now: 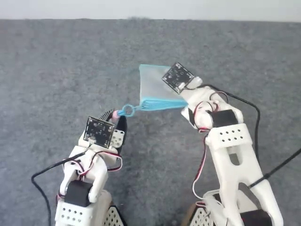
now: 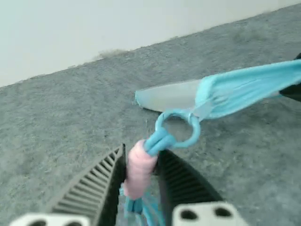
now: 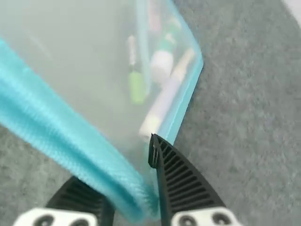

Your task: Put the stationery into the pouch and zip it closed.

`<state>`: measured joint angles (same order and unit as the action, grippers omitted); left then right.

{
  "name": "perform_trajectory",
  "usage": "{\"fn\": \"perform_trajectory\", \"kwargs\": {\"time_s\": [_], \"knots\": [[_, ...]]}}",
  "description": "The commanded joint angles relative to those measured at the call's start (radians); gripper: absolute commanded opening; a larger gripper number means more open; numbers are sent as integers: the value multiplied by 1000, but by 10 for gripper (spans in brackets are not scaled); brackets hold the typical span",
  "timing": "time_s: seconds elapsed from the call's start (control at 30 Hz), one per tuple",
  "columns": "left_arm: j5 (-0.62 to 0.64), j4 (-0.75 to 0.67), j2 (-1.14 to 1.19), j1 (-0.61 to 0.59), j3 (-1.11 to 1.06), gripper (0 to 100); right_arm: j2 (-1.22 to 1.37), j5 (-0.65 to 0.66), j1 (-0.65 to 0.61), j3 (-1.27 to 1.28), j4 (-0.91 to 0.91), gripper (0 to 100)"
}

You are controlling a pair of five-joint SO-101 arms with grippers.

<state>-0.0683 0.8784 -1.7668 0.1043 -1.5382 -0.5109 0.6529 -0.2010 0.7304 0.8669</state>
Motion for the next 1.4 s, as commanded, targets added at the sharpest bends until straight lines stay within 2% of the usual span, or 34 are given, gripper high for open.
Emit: {"fn": "perform_trajectory", "kwargs": {"time_s": [0.0,0.07,0.17,0.4,0.63,0.73,0.87,1.1,1.37], "knots": [[-20,-26,-12,9,12,266,-35,6,65,20,30,136],[-25,-26,-12,5,10,309,-35,6,54,34,28,211],[-20,-28,-12,5,10,298,-33,3,45,40,54,273],[-18,-28,-17,5,8,290,-35,-196,30,46,197,275],[-2,-28,-18,-23,28,290,-68,-359,-54,48,269,278],[58,-28,-18,-123,76,294,-179,-347,-65,52,271,278],[64,-34,-20,-218,105,294,-404,-348,-67,146,236,275],[61,-35,-20,-183,102,292,-737,-342,-87,466,133,275],[60,-34,-20,-193,-18,294,-1063,-342,-12,684,139,275]]}}
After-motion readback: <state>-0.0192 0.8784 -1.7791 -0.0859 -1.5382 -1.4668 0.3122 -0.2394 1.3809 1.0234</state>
